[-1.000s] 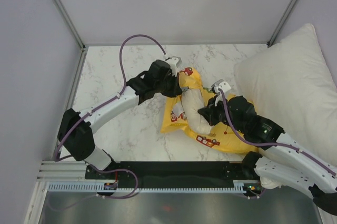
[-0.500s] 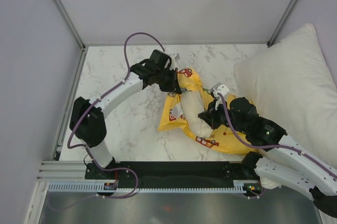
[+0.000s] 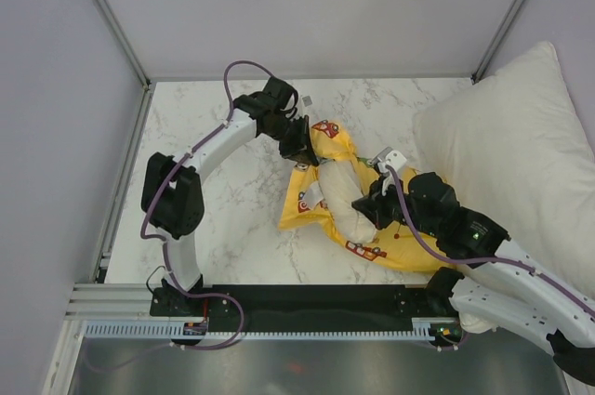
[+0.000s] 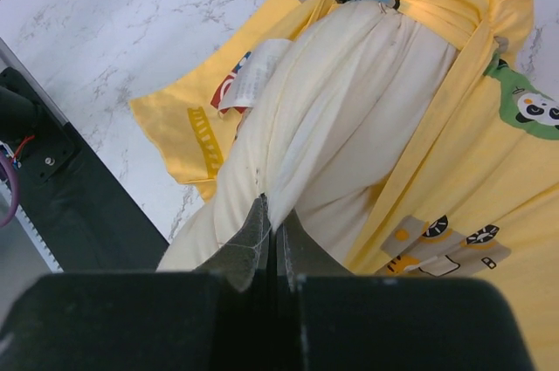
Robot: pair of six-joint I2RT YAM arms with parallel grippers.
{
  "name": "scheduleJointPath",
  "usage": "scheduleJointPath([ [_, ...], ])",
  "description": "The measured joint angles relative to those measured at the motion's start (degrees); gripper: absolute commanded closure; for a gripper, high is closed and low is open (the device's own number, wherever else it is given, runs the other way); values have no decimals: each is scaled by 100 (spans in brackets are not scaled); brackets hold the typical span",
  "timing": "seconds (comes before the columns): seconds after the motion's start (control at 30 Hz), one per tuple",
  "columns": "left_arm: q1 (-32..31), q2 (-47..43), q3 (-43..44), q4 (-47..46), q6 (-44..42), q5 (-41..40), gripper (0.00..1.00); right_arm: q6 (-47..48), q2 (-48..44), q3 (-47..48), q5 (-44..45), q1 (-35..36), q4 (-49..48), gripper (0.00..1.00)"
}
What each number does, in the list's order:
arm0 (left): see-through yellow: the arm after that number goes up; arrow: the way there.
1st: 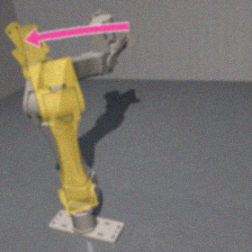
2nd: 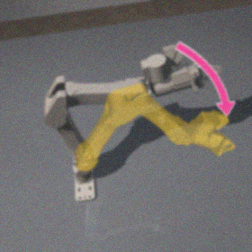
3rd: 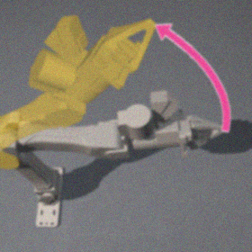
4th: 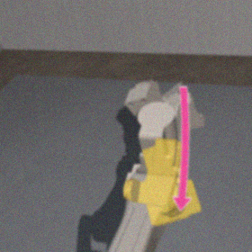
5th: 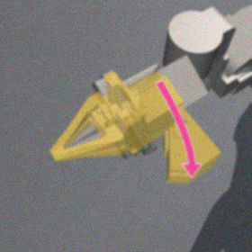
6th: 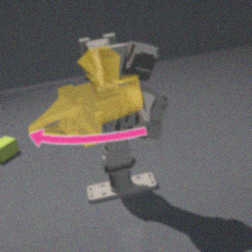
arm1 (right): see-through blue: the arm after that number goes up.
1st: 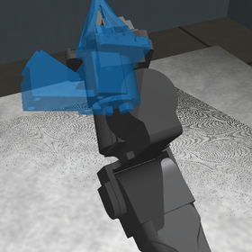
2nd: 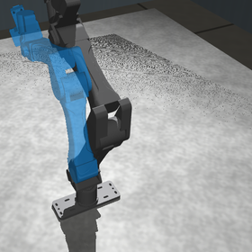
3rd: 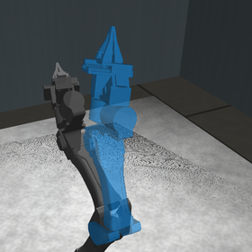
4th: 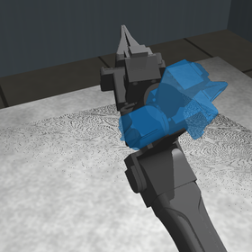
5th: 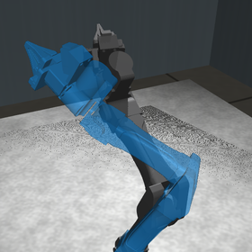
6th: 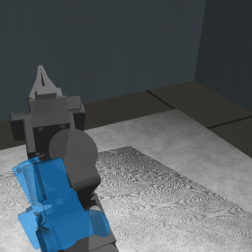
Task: Remove the pillowcase from the pillow
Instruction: Expand the opening of the pillowcase
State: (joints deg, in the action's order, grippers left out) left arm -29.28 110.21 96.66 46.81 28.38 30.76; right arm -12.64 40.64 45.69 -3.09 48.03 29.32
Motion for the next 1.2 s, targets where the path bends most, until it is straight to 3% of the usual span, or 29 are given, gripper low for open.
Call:
scheduleJointPath([
  [0.13, 17, -470, -973, -682, 120, 33, 98, -153, 4, 33, 15, 2, 44, 100],
  [0.33, 22, -1982, -3786, -2988, 306, -334, 98, -413, 557, 9, 31, 199, -85, 100],
  [0.47, -365, -2629, -5193, -4304, 341, -1311, 98, -570, 1427, 9, 175, 278, -448, 100],
  [0.63, -1198, -3370, -6275, -5278, 382, -2625, 98, -616, 2374, 9, -37, 210, -1185, 100],
  [0.83, -1727, -4682, -7208, -5466, 667, -3589, 98, -710, 3773, 221, -968, 144, -2192, 100],
  [1.0, -1799, -6011, -7685, -4690, 811, -4199, 98, -734, 4750, 868, -1718, 164, -2588, 100],
  [1.2, -1805, -6778, -7726, -3947, 844, -4601, 98, -667, 5254, 1473, -1685, 162, -2653, 100],
])
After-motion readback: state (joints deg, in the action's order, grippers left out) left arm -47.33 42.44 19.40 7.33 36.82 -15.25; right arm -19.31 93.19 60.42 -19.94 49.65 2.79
